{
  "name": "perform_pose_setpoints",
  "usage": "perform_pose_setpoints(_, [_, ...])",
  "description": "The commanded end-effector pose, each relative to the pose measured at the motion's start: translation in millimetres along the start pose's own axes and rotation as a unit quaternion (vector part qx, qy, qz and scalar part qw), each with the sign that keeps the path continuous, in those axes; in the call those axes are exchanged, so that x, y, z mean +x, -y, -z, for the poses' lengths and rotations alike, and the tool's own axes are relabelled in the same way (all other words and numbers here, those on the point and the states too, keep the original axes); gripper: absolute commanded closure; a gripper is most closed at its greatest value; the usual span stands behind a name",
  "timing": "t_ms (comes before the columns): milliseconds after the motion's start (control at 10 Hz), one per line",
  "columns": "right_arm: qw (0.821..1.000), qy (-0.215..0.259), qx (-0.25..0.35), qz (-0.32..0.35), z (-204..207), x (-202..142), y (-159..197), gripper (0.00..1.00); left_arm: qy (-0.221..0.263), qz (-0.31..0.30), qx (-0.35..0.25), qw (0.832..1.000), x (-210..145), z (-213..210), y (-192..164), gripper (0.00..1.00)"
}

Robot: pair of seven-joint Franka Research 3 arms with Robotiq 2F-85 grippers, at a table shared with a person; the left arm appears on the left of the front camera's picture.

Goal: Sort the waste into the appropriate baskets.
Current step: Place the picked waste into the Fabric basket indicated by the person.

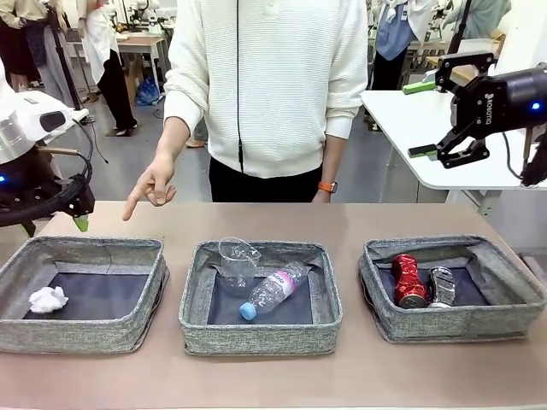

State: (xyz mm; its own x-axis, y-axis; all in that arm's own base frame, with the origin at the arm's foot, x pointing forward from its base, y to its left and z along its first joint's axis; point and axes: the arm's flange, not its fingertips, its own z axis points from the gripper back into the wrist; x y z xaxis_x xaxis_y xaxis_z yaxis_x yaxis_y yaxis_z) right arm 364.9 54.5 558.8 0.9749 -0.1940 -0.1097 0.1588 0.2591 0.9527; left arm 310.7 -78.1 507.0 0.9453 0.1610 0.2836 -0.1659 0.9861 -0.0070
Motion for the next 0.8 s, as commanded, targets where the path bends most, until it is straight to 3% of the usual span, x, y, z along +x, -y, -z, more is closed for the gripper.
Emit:
perform_pose_setpoints(0, [1.0, 0.001, 0.016, 0.006, 1.4, -0.3, -3.7, 0.0, 0.001, -0.008, -0.024, 1.0, -25.7, 15.3, -7.7, 0.0])
perform_pose_setpoints(100, [1.0, 0.001, 0.016, 0.006, 1.4, -0.3, -3.7, 0.0, -0.004, -0.015, -0.041, 0.999, -23.9, 11.2, -6.1, 0.0])
perform_pose_setpoints(300, [1.0, 0.001, 0.016, 0.006, 1.4, -0.3, -3.7, 0.0, -0.042, -0.059, -0.138, 0.988, -11.8, -10.3, -1.8, 0.0])
perform_pose_setpoints(400, [1.0, 0.001, 0.016, 0.006, 1.4, -0.3, -3.7, 0.0, -0.083, -0.122, -0.287, 0.946, 3.7, -27.2, -9.0, 0.0])
perform_pose_setpoints(500, [1.0, 0.001, 0.016, 0.006, 1.4, -0.3, -3.7, 0.0, -0.105, -0.165, -0.398, 0.896, 17.3, -41.5, -15.6, 0.0])
perform_pose_setpoints(600, [1.0, 0.001, 0.016, 0.006, 1.4, -0.3, -3.7, 0.0, -0.095, -0.194, -0.447, 0.868, 28.0, -50.0, -23.3, 0.0])
perform_pose_setpoints(700, [1.0, 0.001, 0.016, 0.006, 1.4, -0.3, -3.7, 0.0, -0.076, -0.203, -0.479, 0.85, 35.9, -51.7, -35.0, 0.0])
